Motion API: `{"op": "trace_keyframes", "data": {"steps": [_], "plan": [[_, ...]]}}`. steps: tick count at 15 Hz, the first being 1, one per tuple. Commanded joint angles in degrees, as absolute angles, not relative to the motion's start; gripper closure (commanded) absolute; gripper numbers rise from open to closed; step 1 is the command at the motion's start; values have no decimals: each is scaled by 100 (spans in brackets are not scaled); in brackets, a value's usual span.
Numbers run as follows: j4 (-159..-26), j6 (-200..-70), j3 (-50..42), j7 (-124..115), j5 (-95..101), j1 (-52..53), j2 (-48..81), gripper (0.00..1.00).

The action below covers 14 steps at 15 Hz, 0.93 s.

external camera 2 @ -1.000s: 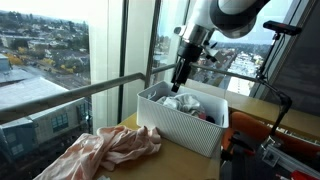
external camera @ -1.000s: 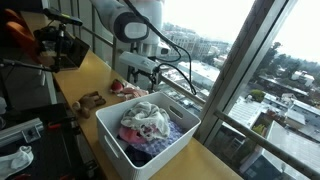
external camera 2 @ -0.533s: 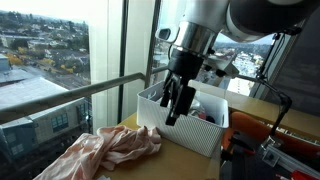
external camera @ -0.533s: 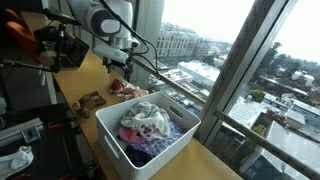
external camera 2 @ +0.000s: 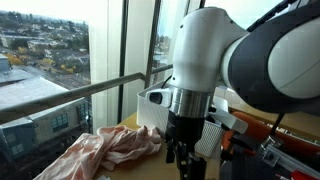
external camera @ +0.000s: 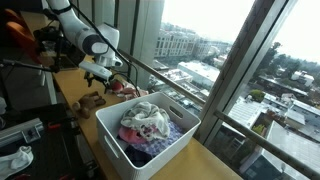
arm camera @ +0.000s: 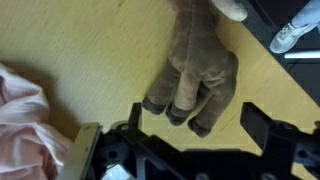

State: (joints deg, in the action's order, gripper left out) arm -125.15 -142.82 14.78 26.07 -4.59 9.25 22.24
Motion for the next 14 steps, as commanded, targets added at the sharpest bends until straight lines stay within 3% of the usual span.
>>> {"op": "trace_keyframes", "data": {"steps": [1,11,12,13,14], "plan": [[-12476,-14295,1518,2592,-356,807,2546,0],[-12189,-14205,1541,2622,-366,634,3295,0],[-12147,-14204,1539,2614,-362,619,3383,4],[-12098,-14197,1540,2610,-359,601,3463,26],[-12058,-14188,1542,2609,-354,584,3529,29]]}}
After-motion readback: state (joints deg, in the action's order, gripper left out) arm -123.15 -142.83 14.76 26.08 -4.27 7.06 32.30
